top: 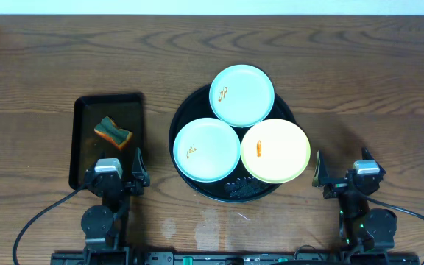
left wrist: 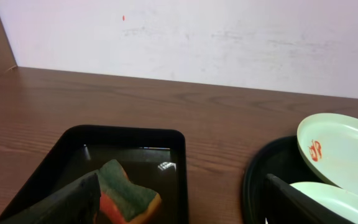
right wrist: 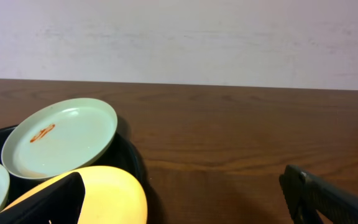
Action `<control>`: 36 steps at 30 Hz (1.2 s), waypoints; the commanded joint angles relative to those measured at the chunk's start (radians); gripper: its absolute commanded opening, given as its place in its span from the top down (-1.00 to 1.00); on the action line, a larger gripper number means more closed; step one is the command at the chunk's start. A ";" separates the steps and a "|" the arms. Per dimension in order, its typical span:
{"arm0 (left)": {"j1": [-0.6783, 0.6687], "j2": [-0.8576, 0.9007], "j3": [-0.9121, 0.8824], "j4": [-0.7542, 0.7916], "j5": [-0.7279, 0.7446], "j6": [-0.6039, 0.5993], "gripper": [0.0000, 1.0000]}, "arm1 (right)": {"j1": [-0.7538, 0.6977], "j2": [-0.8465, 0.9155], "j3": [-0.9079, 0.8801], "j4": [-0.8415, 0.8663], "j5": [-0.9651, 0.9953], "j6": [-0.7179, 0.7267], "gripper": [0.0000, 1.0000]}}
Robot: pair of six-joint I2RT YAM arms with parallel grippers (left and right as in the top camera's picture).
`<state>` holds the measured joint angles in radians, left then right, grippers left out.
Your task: Clean dirty plates on tray and stack at the side
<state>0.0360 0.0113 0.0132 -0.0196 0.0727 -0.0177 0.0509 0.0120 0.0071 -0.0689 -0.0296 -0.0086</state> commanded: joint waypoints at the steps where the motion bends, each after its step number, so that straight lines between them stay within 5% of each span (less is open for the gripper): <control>1: -0.005 -0.007 -0.009 -0.043 0.028 0.018 -0.64 | -0.005 -0.005 -0.002 -0.004 0.003 -0.008 -0.99; 17: -0.005 -0.007 -0.009 -0.043 0.024 0.018 -0.64 | -0.005 -0.005 -0.002 -0.004 0.003 -0.008 -0.99; 20: -0.004 -0.007 -0.009 -0.026 -0.065 0.018 -0.65 | -0.005 -0.005 -0.002 -0.004 0.003 -0.008 -0.99; 27: -0.004 -0.007 -0.009 0.018 0.273 -0.217 -0.64 | -0.005 -0.005 -0.002 -0.004 0.003 -0.008 -0.99; 36: -0.004 -0.007 -0.009 0.443 0.307 -0.286 -0.65 | -0.005 -0.005 -0.002 -0.004 0.003 -0.008 -0.99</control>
<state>0.0364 0.0101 0.0067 0.3523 0.3340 -0.2737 0.0509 0.0120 0.0071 -0.0696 -0.0292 -0.0086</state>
